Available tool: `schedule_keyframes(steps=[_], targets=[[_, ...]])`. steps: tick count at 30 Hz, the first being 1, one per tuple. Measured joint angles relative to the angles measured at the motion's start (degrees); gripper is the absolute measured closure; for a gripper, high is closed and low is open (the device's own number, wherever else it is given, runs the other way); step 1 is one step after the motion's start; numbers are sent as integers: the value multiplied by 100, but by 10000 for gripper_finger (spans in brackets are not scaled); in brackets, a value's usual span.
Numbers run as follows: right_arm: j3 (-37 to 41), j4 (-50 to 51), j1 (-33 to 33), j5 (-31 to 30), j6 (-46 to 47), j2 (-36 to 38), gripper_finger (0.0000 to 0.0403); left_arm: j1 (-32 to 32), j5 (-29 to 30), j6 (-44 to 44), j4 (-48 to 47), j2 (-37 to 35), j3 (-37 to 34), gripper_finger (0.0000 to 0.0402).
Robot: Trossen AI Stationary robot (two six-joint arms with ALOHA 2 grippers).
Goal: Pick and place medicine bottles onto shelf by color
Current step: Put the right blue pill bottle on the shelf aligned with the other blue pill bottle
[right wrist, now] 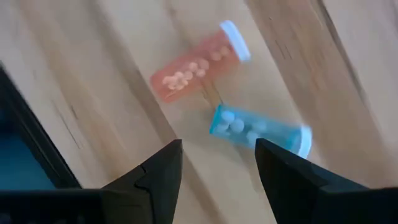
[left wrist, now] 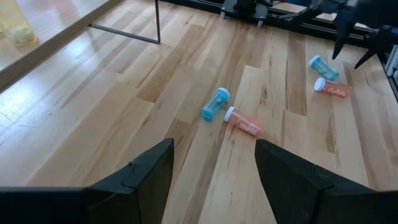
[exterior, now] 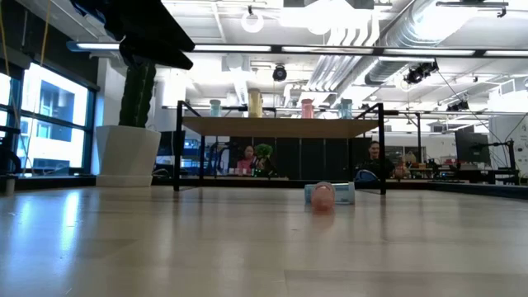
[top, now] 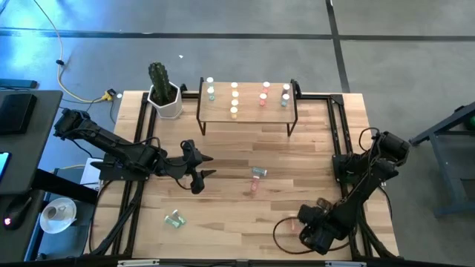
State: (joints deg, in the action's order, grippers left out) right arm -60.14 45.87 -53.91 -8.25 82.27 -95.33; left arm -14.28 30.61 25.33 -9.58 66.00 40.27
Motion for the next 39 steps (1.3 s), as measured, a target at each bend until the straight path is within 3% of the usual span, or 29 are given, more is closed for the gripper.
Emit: schedule_keyframes(steps=[8, 17, 39], targets=[[0, 22, 31, -57, -2836, 0, 209, 0, 0, 5, 0, 0, -2, 186], [-2, -18, 160, -212, -4170, -122, 209, 0, 0, 21, 2, 0, -2, 186], [-2, -195, 192, 79, -4676, -785, 209, 0, 0, 10, 4, 1, -4, 186]])
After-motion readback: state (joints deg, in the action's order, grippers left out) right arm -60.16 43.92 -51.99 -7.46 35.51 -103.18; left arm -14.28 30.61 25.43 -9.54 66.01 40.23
